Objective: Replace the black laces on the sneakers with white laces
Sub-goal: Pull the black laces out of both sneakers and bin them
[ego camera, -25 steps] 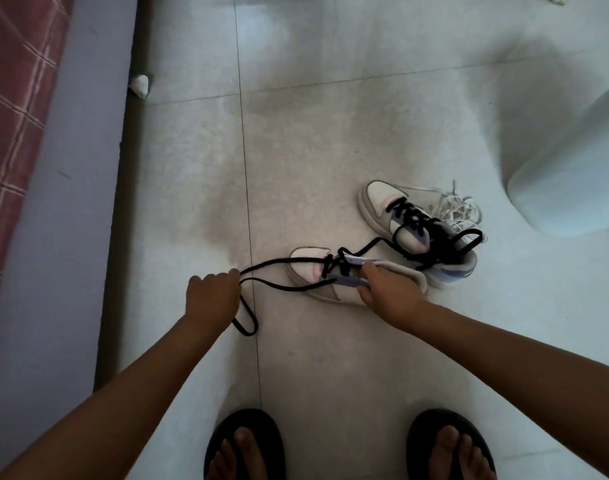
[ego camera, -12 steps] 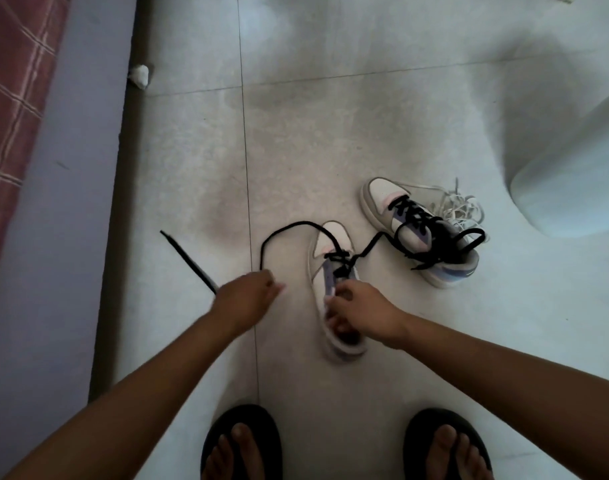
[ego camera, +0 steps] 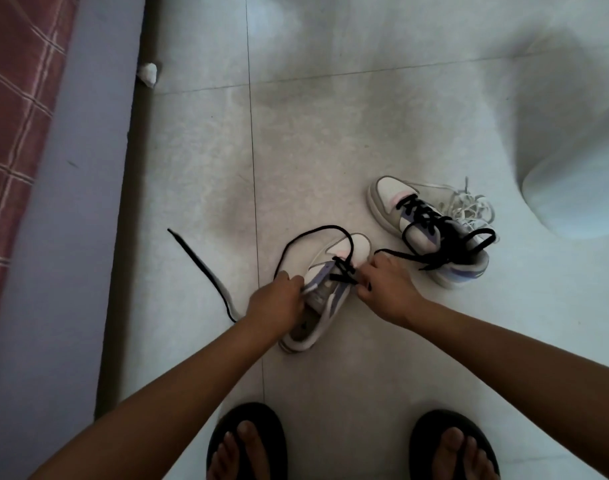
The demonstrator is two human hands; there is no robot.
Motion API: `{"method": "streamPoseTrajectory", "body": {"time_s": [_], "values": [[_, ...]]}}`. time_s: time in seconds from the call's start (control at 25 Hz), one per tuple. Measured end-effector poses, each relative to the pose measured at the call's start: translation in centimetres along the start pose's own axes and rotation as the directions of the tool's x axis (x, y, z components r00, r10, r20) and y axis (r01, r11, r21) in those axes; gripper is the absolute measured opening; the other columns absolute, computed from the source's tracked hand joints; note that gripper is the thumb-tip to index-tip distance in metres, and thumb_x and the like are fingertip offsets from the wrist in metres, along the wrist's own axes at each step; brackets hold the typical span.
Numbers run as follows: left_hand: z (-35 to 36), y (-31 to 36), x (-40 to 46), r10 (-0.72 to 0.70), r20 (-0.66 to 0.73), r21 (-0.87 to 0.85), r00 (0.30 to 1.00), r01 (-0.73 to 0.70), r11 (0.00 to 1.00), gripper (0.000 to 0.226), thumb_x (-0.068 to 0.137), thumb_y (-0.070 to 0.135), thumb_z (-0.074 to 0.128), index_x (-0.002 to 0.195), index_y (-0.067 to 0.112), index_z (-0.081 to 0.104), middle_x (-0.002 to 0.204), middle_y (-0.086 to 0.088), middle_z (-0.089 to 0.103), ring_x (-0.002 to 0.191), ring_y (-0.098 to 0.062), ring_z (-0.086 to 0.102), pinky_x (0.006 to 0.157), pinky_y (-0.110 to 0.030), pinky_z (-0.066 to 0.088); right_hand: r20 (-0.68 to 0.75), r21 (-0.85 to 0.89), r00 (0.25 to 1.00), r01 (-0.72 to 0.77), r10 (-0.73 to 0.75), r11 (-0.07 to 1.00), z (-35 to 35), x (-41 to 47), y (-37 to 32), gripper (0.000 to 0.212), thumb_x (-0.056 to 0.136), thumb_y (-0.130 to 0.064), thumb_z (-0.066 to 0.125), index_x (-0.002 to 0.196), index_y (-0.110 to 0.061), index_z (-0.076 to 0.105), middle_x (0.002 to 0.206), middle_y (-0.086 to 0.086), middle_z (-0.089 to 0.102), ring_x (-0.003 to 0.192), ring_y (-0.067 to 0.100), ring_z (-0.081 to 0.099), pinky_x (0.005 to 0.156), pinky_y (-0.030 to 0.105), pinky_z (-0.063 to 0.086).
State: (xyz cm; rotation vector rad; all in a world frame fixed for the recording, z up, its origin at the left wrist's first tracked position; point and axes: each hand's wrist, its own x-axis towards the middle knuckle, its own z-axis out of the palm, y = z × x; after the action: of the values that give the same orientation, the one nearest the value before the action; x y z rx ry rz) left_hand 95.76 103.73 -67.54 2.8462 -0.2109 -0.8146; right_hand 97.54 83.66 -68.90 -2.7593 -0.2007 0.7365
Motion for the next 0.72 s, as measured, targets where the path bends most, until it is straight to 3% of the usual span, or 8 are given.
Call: {"method": "streamPoseTrajectory", "body": {"time_s": [0.12, 0.2, 0.28, 0.36, 0.44, 0.56, 0.64, 0.72], "values": [[-0.8, -1.5, 0.7, 0.029, -0.137, 0.209, 0.990, 0.000, 0.978, 0.028, 0.091, 0.018, 0.051, 0.119, 0.020, 0.051, 0.118, -0.008, 0.046, 0.103, -0.028, 0.049, 0.066, -0.031, 0.031, 0.067, 0.434, 0.997, -0.063, 0.037, 0.899, -1.6, -0.6, -0.3, 0.013, 0.084, -0.021, 0.056, 0.073, -0.013, 0.057, 0.076, 0.004, 0.058, 0.075, 0.019, 0.052, 0.068, 0.030, 0.039], [-1.7, -1.9, 1.0, 0.040, -0.273, 0.219, 0.961, 0.022, 0.975, 0.037, 0.084, 0.008, 0.058, 0.120, 0.014, 0.053, 0.115, -0.012, 0.050, 0.099, -0.030, 0.050, 0.066, -0.031, 0.030, 0.255, 0.815, 0.953, -0.302, 0.162, 0.495, -3.6, 0.0, -1.1, 0.021, 0.087, -0.014, 0.050, 0.068, -0.008, 0.051, 0.053, 0.005, 0.056, 0.052, 0.020, 0.054, 0.059, 0.030, 0.044], [-2.1, -1.4, 0.5, 0.095, -0.437, 0.173, 0.894, -0.020, 0.985, 0.033, 0.071, 0.000, 0.072, 0.104, 0.003, 0.064, 0.095, -0.017, 0.059, 0.079, -0.033, 0.057, 0.058, -0.032, 0.040, 0.441, 0.887, 0.889, -0.452, 0.121, 0.089, -5.8, 1.6, -2.0, 0.027, 0.093, -0.013, 0.045, 0.066, -0.011, 0.044, 0.043, 0.002, 0.044, 0.043, 0.018, 0.046, 0.056, 0.030, 0.047], [-1.8, -0.2, -0.2, 0.162, -0.525, 0.133, 0.836, -0.107, 0.985, 0.018, 0.069, 0.004, 0.077, 0.084, 0.002, 0.067, 0.079, -0.015, 0.061, 0.063, -0.031, 0.057, 0.049, -0.033, 0.044, 0.346, 0.937, 0.933, -0.349, 0.095, 0.007, -8.9, 3.6, -3.0, 0.022, 0.094, -0.013, 0.047, 0.072, -0.014, 0.047, 0.050, 0.000, 0.050, 0.055, 0.016, 0.050, 0.058, 0.027, 0.047], [-1.3, 0.4, -0.8, 0.168, -0.532, 0.053, 0.830, -0.166, 0.985, 0.016, 0.072, 0.009, 0.076, 0.082, 0.002, 0.066, 0.080, -0.016, 0.060, 0.062, -0.030, 0.057, 0.049, -0.034, 0.046, 0.008, 0.984, 0.986, -0.037, 0.165, 0.176, -11.6, 5.5, -3.5, 0.011, 0.090, -0.013, 0.055, 0.098, -0.021, 0.057, 0.086, -0.002, 0.064, 0.086, 0.013, 0.059, 0.074, 0.025, 0.045], [-1.0, 0.0, -0.9, 0.137, -0.463, -0.014, 0.876, -0.162, 0.987, 0.022, 0.073, 0.009, 0.074, 0.089, -0.002, 0.065, 0.090, -0.020, 0.060, 0.070, -0.034, 0.059, 0.056, -0.039, 0.049, -0.403, 0.374, 0.914, 0.206, -0.041, 0.904, -12.1, 6.3, -2.5, 0.053, 0.088, -0.017, 0.057, 0.138, -0.023, 0.043, 0.146, 0.005, 0.038, 0.134, 0.018, 0.033, 0.108, 0.032, 0.028], [-1.0, -0.2, -1.1, 0.137, -0.433, -0.018, 0.891, -0.160, 0.987, 0.024, 0.074, 0.010, 0.074, 0.091, -0.003, 0.065, 0.094, -0.021, 0.060, 0.074, -0.035, 0.060, 0.058, -0.041, 0.049, -0.414, 0.074, 0.891, 0.238, -0.188, 0.968, -10.1, 5.7, -2.1, 0.050, 0.088, -0.014, 0.056, 0.137, -0.016, 0.047, 0.145, 0.013, 0.038, 0.134, 0.029, 0.034, 0.108, 0.038, 0.030], [-0.9, -0.3, -1.1, 0.154, -0.457, -0.002, 0.876, -0.174, 0.985, 0.026, 0.070, 0.009, 0.077, 0.089, -0.003, 0.065, 0.090, -0.021, 0.060, 0.072, -0.036, 0.060, 0.056, -0.041, 0.050, -0.220, 0.071, 0.922, 0.340, -0.318, 0.938, -6.8, 4.3, -2.4, 0.032, 0.089, -0.012, 0.054, 0.121, -0.012, 0.060, 0.124, 0.015, 0.051, 0.116, 0.031, 0.048, 0.095, 0.037, 0.039]]}}
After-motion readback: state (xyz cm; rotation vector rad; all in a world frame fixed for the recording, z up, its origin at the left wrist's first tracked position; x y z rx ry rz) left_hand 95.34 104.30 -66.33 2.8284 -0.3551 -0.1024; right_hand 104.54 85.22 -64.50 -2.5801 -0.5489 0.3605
